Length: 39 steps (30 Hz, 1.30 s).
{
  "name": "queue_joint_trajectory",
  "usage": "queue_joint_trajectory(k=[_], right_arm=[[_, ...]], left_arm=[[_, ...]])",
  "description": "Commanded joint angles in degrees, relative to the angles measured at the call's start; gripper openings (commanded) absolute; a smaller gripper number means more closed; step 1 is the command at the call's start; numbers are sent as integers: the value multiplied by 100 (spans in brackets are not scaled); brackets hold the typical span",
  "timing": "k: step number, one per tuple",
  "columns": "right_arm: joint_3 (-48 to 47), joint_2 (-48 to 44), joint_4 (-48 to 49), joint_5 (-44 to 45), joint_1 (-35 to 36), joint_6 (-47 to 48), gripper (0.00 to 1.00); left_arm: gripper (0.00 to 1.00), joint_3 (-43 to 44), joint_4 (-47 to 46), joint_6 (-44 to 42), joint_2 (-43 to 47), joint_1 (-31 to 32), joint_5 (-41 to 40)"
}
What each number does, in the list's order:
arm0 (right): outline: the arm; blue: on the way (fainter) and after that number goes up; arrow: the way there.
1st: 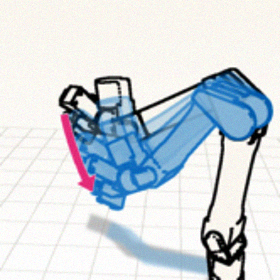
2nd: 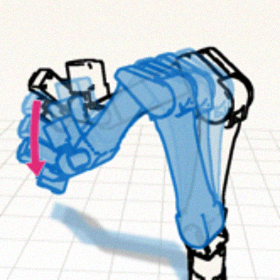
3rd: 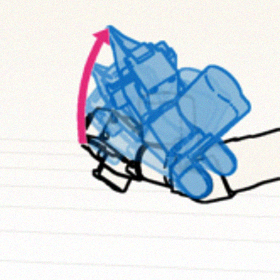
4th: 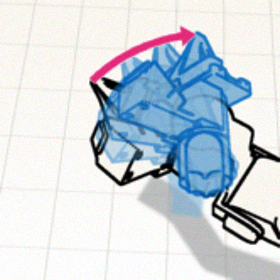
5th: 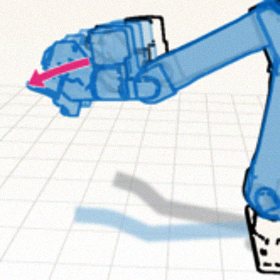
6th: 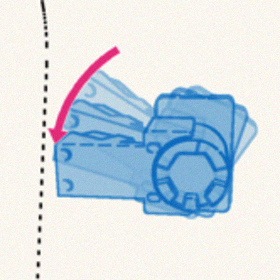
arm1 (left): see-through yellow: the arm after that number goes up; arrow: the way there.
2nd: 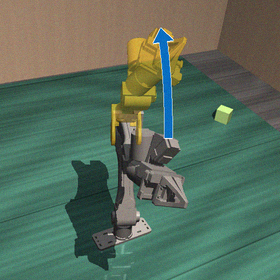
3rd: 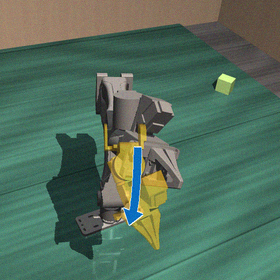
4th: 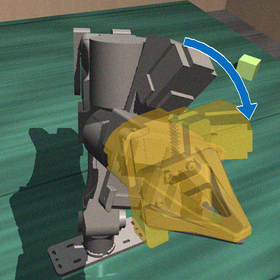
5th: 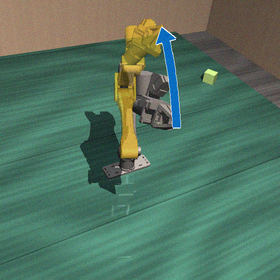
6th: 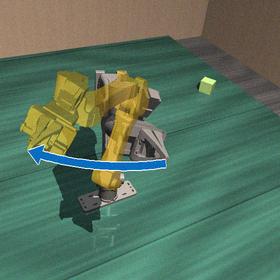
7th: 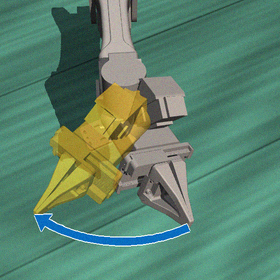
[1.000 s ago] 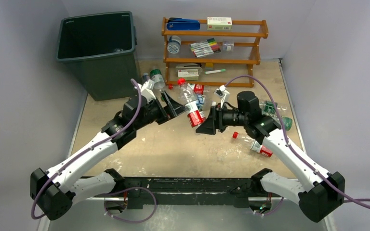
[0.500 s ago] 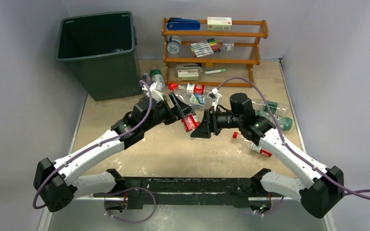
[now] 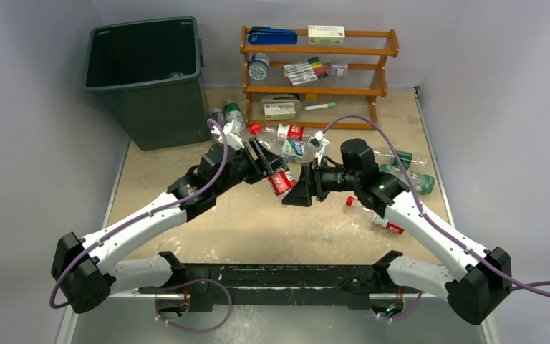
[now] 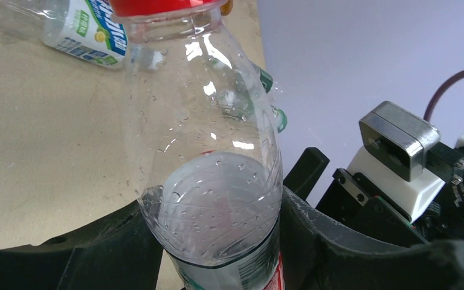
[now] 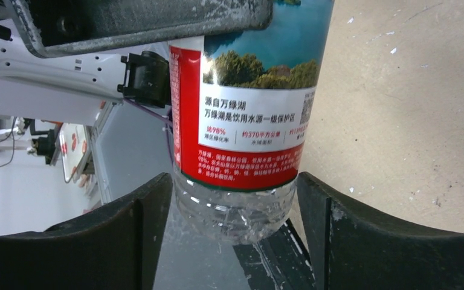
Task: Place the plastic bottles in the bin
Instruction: Pick up the plastic bottle at the center of the board, then place the plastic bottle in the trash bin.
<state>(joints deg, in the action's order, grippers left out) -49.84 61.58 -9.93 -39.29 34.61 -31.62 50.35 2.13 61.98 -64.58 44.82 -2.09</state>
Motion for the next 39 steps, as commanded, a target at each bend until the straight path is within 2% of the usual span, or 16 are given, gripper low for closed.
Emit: queue_joint_trajectory(k=[1,3,6,9,13,20,25,34,39], right_arm=[[-117,-66,95,152,32,88,83],[-227,-79,-96,320,36,159,94],[-365,-75,-571,772,36,269,100],[-404,-58,-981,1008,32,240,100],[-384,-52,-1266,1781,28,-10,100],[-337,61,-1901,3215,4,-364,100],[-193,61,-1996,3614,-75,-531,100],[-42,-165,-2637,4420,-299,-936,100],[175,-176,-2899,4494,-447,-1453,100]], left_arm=[[50,367,158,-222,9,7,-385],[50,574,368,-363,-14,9,-469],[51,1004,836,-662,-106,1,-664],[51,1530,1367,-969,-242,-15,-876],[51,2162,1907,-1264,-368,-224,-1032],[52,3100,2492,-1631,-522,-1106,-632],[54,4104,2909,-2003,-817,-1542,-667],[55,5414,2973,-2093,-1515,-2770,-210],[55,5859,2698,-1859,-1870,-3563,265]])
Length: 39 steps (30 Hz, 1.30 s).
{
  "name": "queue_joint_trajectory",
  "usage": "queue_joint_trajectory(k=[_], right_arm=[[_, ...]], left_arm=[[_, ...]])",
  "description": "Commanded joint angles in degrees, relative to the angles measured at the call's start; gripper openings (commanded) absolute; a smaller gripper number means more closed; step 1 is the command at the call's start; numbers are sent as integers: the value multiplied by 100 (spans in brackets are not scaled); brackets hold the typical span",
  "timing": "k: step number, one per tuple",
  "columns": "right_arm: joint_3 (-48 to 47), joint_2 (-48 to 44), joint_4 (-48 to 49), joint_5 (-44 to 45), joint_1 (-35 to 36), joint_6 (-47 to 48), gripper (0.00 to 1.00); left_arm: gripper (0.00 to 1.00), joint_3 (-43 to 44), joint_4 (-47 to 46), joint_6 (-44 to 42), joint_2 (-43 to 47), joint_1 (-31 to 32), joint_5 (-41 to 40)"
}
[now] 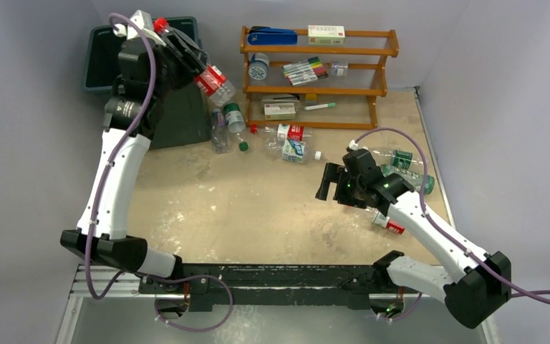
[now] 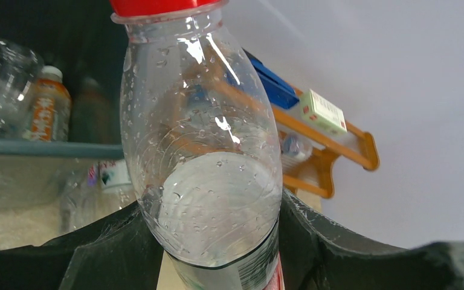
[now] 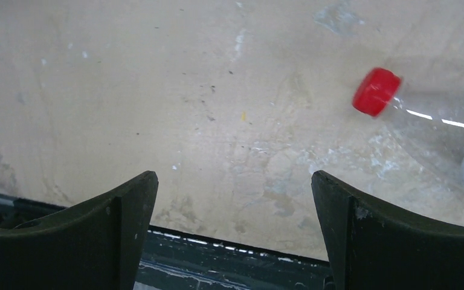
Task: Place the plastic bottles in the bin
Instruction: Place the plastic bottle in the trash bin.
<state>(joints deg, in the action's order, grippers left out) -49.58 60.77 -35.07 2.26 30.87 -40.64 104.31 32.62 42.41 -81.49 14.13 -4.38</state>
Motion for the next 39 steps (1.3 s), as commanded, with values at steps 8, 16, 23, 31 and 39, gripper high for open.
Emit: queue_joint_trajectory(k=[8,16,23,31,39], right_arm=[[423,-605,-619,374,-109,-1664,100],[342,-1061,-1349,887,-125,-2564,100],[218,-997,-1503,995,-125,-2937,100],[128,-918,-1034,930,-126,-2794,100],[-732,81,-197,771,-251,-1757,100]], left_arm=[[55,511,-1325,983,-664,-1942,1642],[54,462,-2255,1555,-1234,-2762,2141],[56,549,-2296,1483,-1679,-3047,2164],[67,760,-1899,1190,-2030,-3330,2221],[77,1107,-1356,921,-2245,-3502,2282]])
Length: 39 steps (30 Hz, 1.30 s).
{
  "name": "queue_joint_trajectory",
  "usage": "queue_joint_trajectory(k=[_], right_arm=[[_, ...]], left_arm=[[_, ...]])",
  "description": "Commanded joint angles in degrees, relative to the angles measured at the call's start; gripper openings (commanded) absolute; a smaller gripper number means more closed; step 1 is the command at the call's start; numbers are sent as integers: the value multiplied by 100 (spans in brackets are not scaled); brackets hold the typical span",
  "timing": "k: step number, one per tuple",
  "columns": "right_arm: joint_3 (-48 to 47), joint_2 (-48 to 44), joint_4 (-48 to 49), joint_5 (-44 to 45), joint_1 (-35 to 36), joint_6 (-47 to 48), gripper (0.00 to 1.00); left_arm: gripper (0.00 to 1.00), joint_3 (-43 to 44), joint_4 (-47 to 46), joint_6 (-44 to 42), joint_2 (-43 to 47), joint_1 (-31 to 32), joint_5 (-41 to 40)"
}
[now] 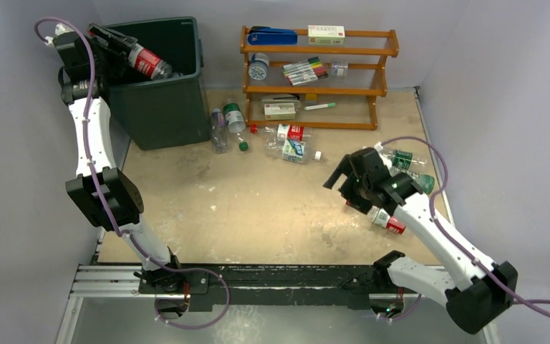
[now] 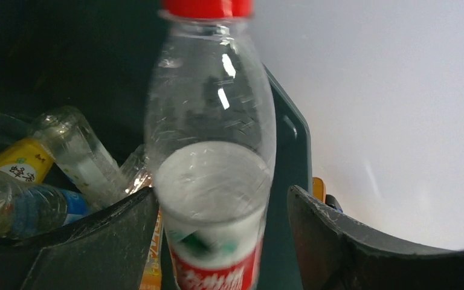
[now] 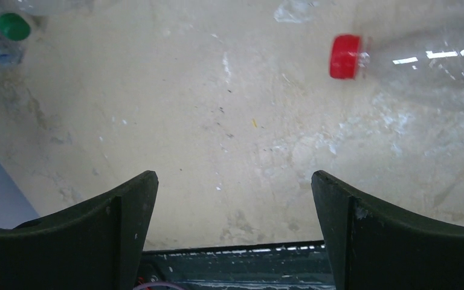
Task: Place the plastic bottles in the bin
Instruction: Place the plastic bottle in the trash bin, then pick up the plastic bottle at the center of the board.
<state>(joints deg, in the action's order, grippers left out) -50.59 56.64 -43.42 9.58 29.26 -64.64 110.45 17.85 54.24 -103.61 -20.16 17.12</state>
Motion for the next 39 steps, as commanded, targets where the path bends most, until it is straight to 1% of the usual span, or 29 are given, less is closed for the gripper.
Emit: queue_joint_trajectory(k=[1,5,9,11,17,19,22,25,28,30,35,39], right_arm=[[-799,655,770,-26,-123,826,100],[-1302,1324,1239,-329,-335,1465,99],[-1576,1849,1800,-844,-682,2011,95],[-1705,2092,2010,-956,-793,2273,94],[-2378,2965,2268,-871,-886,3087,92],[-2556,3327,2373,-900,-887,3338,90],[-2729,3667,2519,-878,-889,3618,89],[-2723,3839,2817,-801,-890,3887,89],[-2535,3833,3340,-753,-893,4126,89],[-2523,3908,3586,-823,-895,4288,89],[-2336,4133,4303,-1094,-895,4597,87],[-2413,4457,4558,-1371,-895,4844,87]], left_arm=[[78,544,191,-300,-53,-75,119],[79,688,416,-405,-94,-97,85],[81,731,523,-426,-46,-140,117],[81,719,587,-435,24,-158,109],[82,517,782,-497,514,-159,11],[83,438,895,-593,723,-156,-107],[83,334,1134,-767,1083,-146,-316],[84,240,1374,-875,1408,-144,-334],[84,-310,1370,-854,1973,-48,-306],[84,-759,1359,-866,2349,141,-381],[85,-2060,1515,-981,3231,1071,-737],[85,-3226,1601,-999,4006,1583,-953]])
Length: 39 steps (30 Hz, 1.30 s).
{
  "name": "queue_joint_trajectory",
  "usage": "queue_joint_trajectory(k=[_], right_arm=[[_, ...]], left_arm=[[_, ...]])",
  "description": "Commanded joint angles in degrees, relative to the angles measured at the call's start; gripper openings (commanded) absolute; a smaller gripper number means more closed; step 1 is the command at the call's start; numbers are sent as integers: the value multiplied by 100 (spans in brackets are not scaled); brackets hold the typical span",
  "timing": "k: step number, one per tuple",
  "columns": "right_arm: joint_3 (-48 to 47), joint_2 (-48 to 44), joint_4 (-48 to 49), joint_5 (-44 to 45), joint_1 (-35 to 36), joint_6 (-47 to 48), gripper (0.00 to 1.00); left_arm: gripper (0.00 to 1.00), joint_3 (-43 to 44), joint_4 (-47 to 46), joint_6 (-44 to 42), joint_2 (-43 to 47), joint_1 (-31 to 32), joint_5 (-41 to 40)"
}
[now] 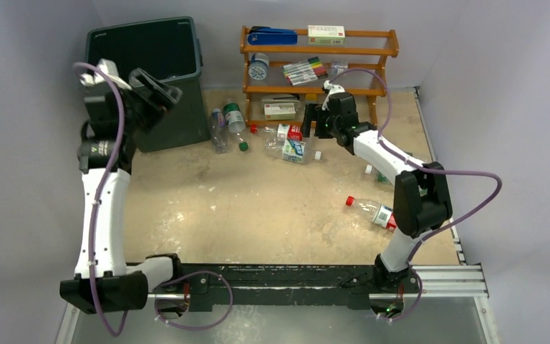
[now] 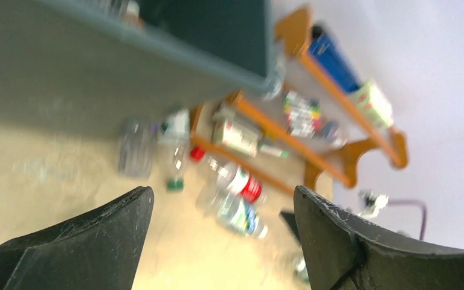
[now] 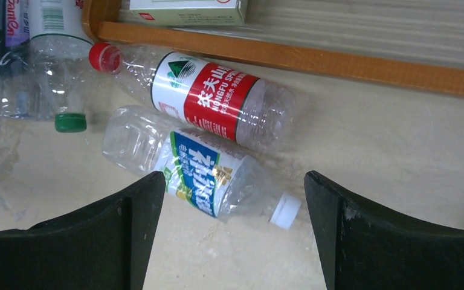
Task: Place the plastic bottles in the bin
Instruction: Pick up the plastic bottle at the center of the board.
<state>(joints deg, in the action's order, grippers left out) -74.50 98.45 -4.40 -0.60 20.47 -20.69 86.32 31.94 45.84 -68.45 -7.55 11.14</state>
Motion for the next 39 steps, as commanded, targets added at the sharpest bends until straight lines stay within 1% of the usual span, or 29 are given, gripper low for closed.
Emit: queue_joint_trajectory(k=[1,5,8,12,17,21,25,28,39], right_arm=[[-80,378,655,-451,-17,504,87],[-206,678,564,-709,-17,593,86],[-39,714,665,-811,-17,609,86],[360,586,1062,-1011,-6,530,86],[1043,257,1439,-1354,20,397,85],[1528,34,1591,-1432,115,354,85],[1847,-193,1737,-1420,238,342,82],[1839,-198,1616,-1384,347,386,78],[1860,-131,1165,-814,892,375,69]], left_arm=[[86,-1001,281,-194,650,366,-383],[86,-1404,745,-359,1161,419,-392],[86,-1508,1042,-445,1401,434,-373],[87,-1706,1262,-506,1609,513,-453],[87,-1961,1239,-465,1729,516,-415],[87,-1997,1240,-478,1734,527,-417],[87,-2027,1234,-473,1736,526,-415],[87,-2071,1230,-471,1747,527,-410],[87,-2163,1237,-465,1827,527,-399]])
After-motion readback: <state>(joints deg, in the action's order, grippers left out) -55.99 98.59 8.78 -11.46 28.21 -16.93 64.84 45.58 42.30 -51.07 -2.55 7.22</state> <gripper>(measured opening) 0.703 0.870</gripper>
